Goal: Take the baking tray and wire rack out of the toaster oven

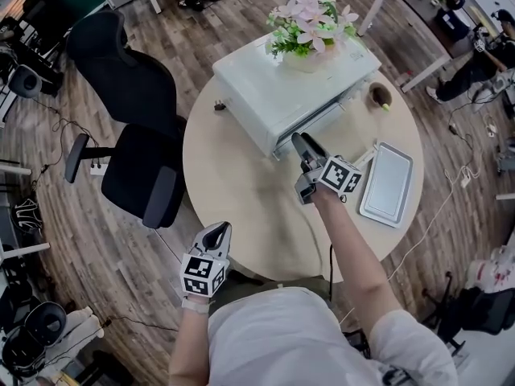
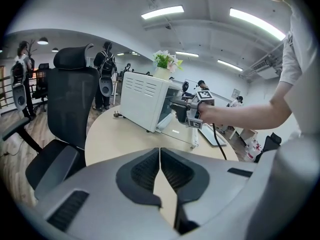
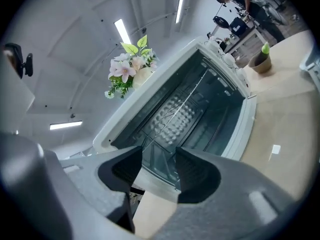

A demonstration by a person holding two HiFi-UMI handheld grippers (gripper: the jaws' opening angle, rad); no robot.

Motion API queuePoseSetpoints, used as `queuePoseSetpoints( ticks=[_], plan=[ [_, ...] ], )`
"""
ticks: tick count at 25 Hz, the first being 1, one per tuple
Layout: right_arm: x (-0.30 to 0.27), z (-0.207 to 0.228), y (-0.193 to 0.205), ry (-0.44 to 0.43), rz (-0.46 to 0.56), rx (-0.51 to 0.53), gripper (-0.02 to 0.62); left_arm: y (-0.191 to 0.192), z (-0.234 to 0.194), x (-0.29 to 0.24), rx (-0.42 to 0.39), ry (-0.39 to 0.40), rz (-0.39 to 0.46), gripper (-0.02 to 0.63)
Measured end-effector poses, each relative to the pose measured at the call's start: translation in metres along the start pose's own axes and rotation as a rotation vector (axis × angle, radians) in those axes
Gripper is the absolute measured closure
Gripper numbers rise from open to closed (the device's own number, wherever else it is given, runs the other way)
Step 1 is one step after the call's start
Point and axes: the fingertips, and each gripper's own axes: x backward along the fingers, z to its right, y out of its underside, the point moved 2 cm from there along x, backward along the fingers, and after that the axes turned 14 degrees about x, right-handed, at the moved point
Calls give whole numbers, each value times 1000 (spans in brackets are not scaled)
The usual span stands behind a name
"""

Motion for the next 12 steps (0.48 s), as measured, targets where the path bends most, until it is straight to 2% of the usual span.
queuePoseSetpoints(
  ticks=[6,12],
  plan=[
    [-25,0,-10,-29,50,-79,400,1,-7,-1,12,-7,-8,614],
    [-47,0,-17,-29,55,-62,400,0,-12,-6,21,-6,-18,614]
  ],
)
